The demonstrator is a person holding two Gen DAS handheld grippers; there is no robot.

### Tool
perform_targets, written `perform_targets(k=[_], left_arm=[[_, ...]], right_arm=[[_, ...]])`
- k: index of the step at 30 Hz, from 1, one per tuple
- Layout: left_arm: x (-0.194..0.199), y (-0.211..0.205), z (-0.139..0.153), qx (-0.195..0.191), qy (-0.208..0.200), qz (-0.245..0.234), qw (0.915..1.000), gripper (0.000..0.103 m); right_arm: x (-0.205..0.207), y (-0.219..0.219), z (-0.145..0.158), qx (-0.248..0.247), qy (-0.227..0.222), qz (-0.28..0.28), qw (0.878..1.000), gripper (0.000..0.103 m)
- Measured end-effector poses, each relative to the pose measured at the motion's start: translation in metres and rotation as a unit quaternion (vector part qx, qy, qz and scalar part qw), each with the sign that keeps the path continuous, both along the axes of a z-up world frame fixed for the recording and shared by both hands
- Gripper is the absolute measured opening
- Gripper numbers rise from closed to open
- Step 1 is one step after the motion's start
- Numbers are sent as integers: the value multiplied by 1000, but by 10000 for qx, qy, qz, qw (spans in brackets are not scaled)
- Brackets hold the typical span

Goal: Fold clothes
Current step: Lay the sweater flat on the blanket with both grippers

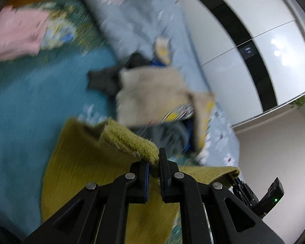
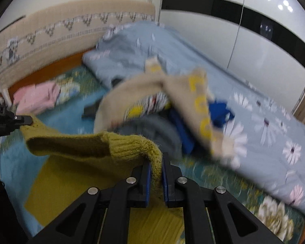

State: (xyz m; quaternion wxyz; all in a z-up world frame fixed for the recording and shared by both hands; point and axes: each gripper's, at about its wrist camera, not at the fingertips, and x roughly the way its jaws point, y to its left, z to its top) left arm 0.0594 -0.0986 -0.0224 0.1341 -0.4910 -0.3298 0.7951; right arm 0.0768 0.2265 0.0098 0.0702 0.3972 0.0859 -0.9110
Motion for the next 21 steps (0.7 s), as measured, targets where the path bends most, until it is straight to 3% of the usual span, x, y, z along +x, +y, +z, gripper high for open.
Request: perform_targets(k=[5,10,17,21], left_arm=[[40,-10,-65,-57,-622,-17,9980,8],[64,-15,-98,-325,-983,-30,9946,8],[80,-8,-119,-1025,-1277,-269,9861,9],[83,-8,-127,-1165,-1487,-351,9814,9]], right_arm=[[39,4,-65,-119,-751,-76,9971,10],[72,0,-108,-272,-1249,-199,9916,11],[103,-6,-142,-136,-1732,-285,9844,15],[119,2,-139,-155,-1828,-394,9822,25]])
